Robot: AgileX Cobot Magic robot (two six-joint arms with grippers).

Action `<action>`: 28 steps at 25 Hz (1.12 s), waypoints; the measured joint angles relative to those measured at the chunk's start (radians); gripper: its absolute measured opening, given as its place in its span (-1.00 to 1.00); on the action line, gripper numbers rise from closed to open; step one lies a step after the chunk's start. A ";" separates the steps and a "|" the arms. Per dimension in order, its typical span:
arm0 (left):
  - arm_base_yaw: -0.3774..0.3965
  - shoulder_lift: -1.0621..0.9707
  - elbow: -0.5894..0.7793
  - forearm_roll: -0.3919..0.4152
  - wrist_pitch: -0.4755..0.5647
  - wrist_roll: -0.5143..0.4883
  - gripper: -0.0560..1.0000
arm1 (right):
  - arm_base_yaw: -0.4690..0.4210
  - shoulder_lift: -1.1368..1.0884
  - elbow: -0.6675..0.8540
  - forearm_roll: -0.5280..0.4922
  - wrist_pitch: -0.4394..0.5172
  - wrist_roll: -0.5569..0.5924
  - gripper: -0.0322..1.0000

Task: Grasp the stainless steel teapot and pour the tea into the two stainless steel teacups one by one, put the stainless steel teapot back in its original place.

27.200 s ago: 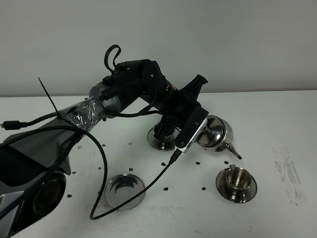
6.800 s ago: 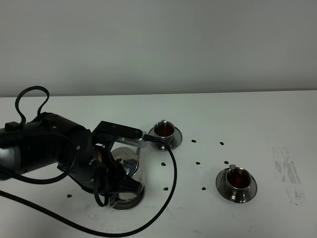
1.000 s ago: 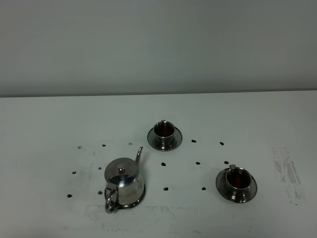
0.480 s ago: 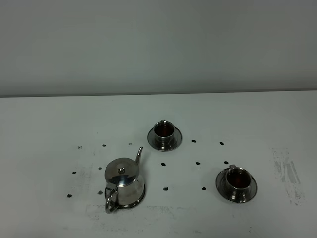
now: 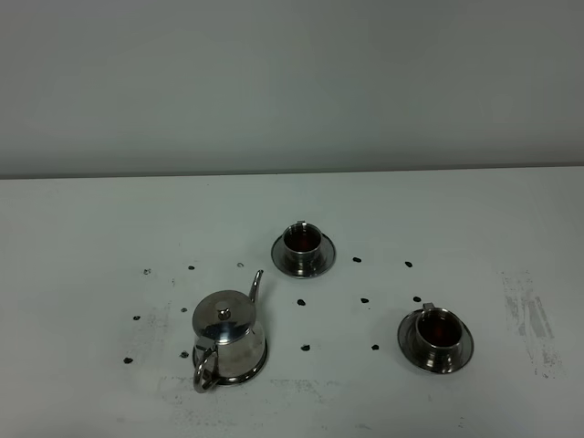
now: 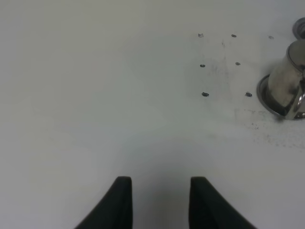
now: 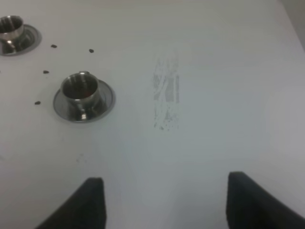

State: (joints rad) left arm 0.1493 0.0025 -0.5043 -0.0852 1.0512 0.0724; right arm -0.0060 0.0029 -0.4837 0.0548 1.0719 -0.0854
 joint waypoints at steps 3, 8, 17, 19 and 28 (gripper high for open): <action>-0.001 0.000 0.000 0.000 0.000 0.000 -0.22 | 0.000 0.000 0.000 0.000 0.000 0.000 0.15; 0.003 0.000 0.000 0.001 0.000 0.000 -0.22 | 0.000 0.000 0.000 0.000 0.000 0.000 0.15; 0.003 0.000 0.000 0.001 0.000 0.000 -0.22 | 0.000 0.000 0.000 0.000 0.000 0.000 0.15; 0.003 0.000 0.000 0.001 0.000 0.000 -0.22 | 0.000 0.000 0.000 0.000 0.000 0.000 0.15; 0.003 0.000 0.000 0.001 0.000 0.001 -0.22 | 0.000 0.000 0.000 0.000 0.000 0.000 0.15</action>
State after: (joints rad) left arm 0.1519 0.0025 -0.5043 -0.0844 1.0512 0.0733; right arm -0.0060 0.0029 -0.4837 0.0548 1.0719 -0.0854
